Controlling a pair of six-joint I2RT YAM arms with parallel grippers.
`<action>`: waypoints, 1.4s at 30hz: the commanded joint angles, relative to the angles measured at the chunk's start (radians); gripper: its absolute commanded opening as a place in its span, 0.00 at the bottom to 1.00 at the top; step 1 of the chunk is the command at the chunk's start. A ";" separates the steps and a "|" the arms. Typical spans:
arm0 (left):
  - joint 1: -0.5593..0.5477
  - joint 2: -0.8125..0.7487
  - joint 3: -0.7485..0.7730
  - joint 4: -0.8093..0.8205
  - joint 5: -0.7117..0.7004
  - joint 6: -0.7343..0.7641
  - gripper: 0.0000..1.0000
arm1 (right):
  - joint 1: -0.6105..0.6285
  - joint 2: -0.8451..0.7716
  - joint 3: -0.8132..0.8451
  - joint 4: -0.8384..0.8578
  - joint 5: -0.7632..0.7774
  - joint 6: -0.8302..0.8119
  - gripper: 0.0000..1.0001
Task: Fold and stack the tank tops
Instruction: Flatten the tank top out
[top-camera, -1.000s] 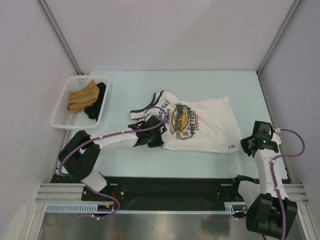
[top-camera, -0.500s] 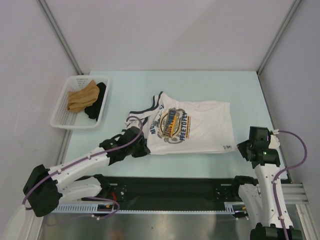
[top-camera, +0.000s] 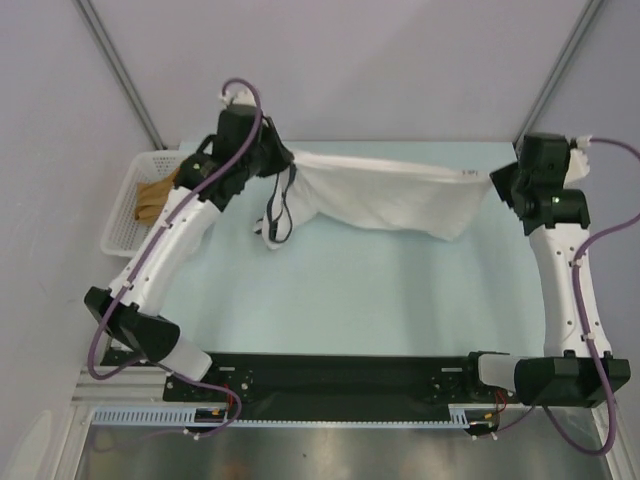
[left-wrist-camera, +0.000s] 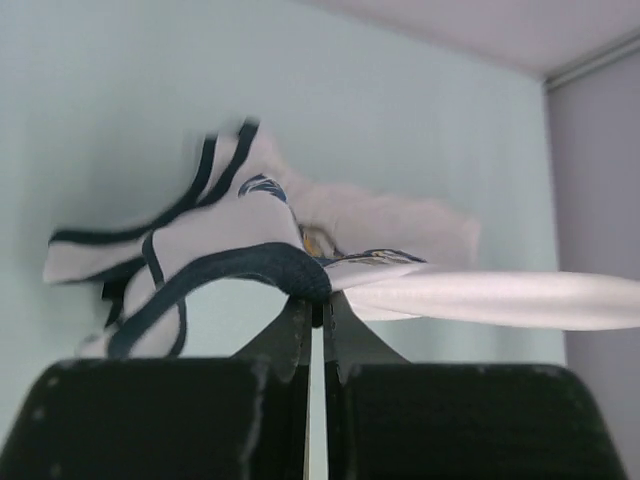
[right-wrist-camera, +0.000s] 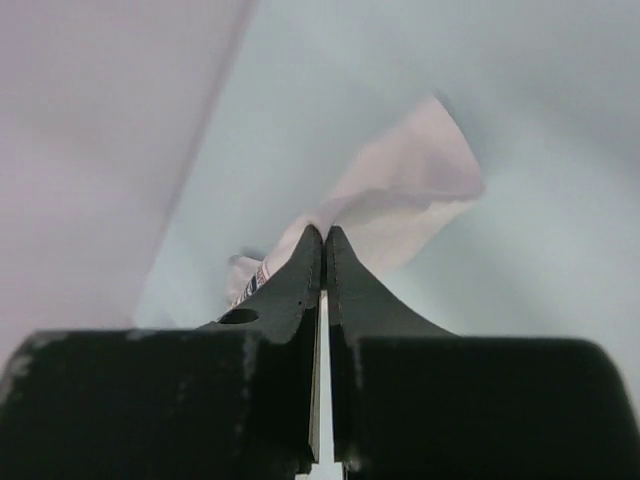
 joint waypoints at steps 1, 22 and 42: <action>0.015 0.004 0.299 -0.208 -0.101 0.106 0.00 | 0.028 0.020 0.263 0.003 0.074 -0.023 0.00; -0.004 -0.567 0.237 -0.075 -0.005 0.178 0.00 | -0.093 -0.447 0.322 0.239 -0.239 -0.209 0.00; 0.254 0.161 0.735 -0.051 0.159 0.205 0.00 | -0.039 0.221 0.561 0.386 -0.317 -0.162 0.00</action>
